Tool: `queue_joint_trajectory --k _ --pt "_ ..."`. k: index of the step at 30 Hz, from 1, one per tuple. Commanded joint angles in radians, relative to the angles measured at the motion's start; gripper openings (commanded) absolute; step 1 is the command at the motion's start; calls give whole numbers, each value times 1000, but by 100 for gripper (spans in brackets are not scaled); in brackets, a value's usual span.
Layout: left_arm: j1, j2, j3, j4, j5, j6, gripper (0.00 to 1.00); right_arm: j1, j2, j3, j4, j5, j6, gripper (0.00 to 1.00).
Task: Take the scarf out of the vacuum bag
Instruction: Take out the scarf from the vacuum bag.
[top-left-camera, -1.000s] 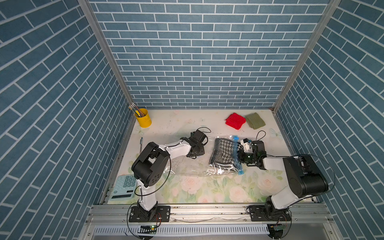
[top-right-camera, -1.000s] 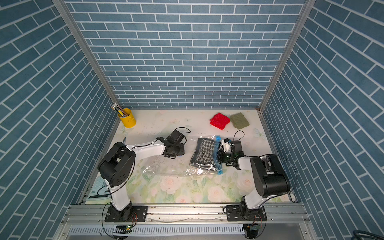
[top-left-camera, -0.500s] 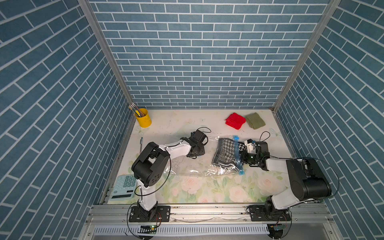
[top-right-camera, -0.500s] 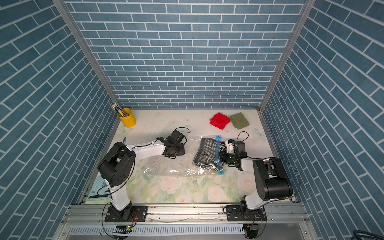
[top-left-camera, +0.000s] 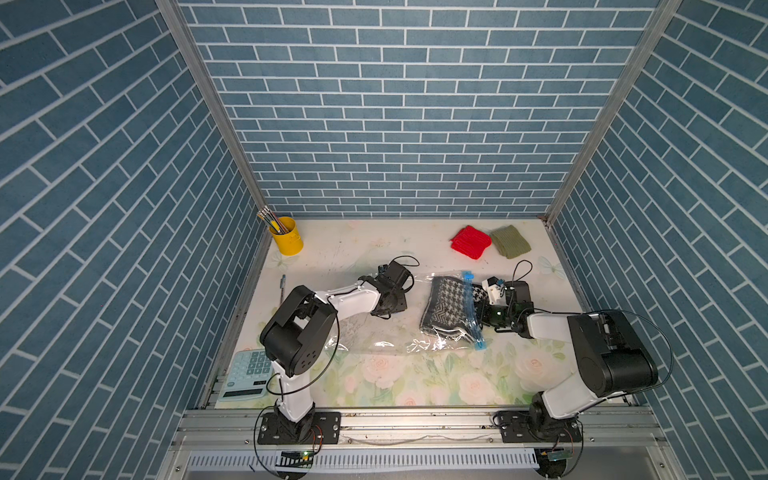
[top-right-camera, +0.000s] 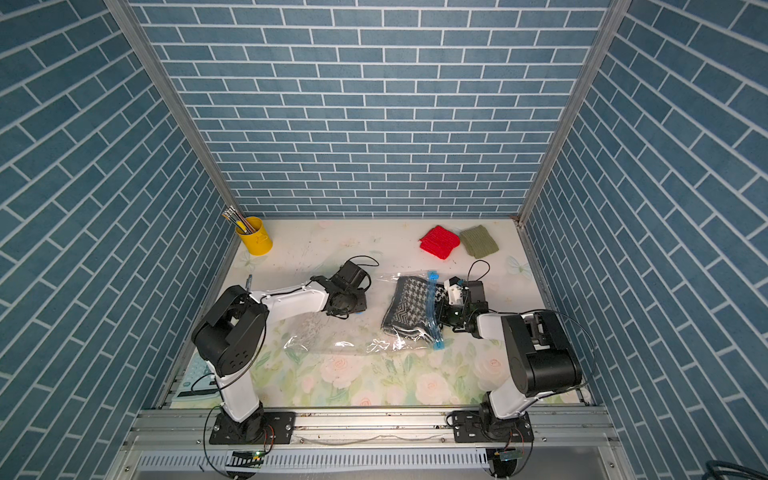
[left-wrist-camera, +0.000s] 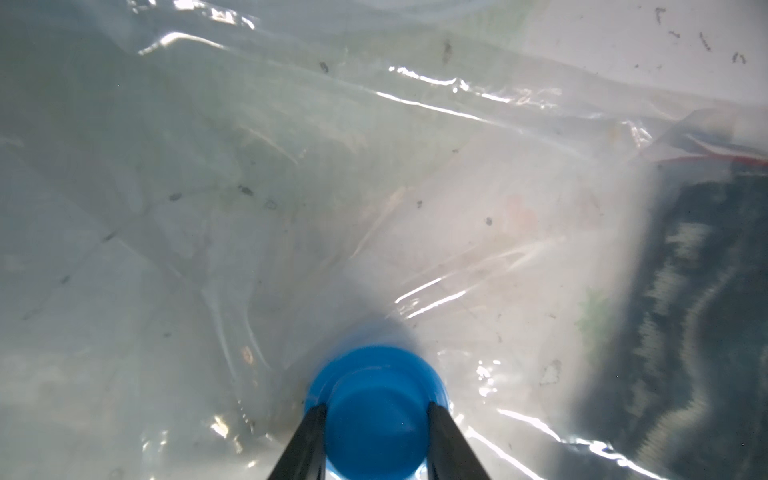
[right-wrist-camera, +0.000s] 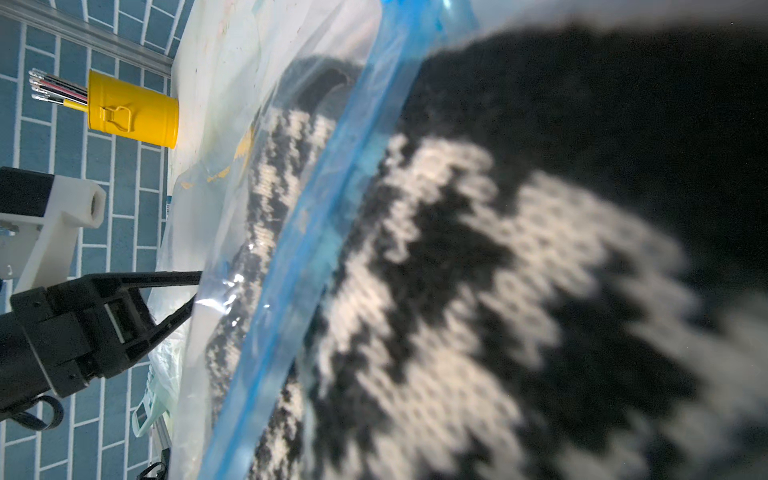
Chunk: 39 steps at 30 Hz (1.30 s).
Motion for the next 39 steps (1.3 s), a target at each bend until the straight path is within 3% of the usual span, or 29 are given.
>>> queue_joint_trajectory --k 1,10,39 --pt "14 -8 -29 -68 -39 -12 0 6 11 6 -24 21 -31 0" --pt "17 4 -20 -59 -32 -16 1 -7 -27 -6 -29 60 -20 0" --pt "20 12 -23 -50 -27 -13 2 -55 -33 -5 -78 28 -69 0"
